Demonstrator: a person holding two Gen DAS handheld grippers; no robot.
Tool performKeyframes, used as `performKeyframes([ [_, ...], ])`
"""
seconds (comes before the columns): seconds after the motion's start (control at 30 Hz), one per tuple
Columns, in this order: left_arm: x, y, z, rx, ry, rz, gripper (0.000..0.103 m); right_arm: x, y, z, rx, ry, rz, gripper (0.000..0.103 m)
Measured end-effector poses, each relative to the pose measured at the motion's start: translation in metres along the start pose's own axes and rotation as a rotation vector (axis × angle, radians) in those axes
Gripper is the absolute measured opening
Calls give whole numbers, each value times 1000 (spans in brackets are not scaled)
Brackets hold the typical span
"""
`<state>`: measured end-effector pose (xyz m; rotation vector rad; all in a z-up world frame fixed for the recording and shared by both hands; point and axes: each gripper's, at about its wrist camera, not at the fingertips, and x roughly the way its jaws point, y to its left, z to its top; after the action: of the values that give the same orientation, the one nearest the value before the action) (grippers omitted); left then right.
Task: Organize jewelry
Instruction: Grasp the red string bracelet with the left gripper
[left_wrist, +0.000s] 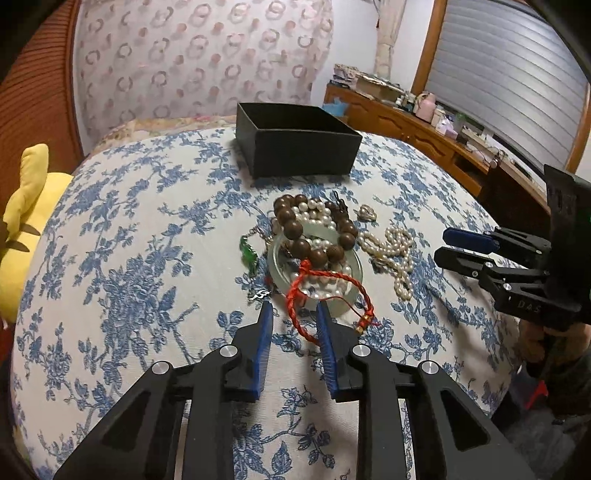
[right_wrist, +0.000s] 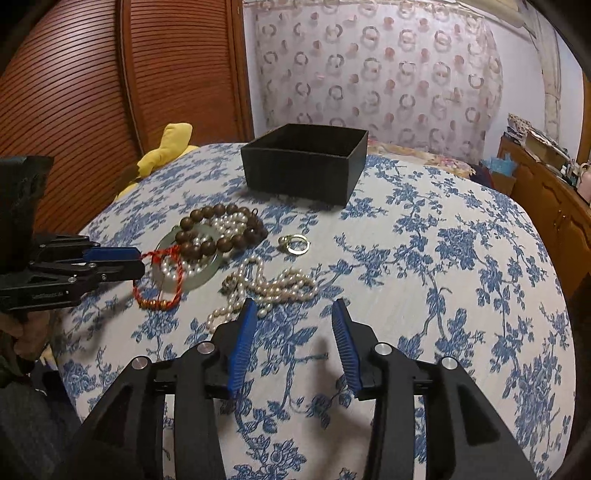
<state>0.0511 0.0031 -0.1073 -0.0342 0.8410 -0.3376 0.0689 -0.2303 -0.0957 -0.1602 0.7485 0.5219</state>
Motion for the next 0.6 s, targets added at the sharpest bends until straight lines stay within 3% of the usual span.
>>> performKeyframes([
  [0.1,6,-2,0,7,17,29,18,0,4,-3,-11,2,-7,45],
  [0.17,6,-2,0,13,21,35,3,0,5,-4,-18,-1,-9,45],
  [0.2,5,-3,0,16,17,38,2,1,5,-3,-18,1,-7,45],
  [0.6,-41,10,7,-20,-126,61,2,8,21,23,-69,-12,48,45],
])
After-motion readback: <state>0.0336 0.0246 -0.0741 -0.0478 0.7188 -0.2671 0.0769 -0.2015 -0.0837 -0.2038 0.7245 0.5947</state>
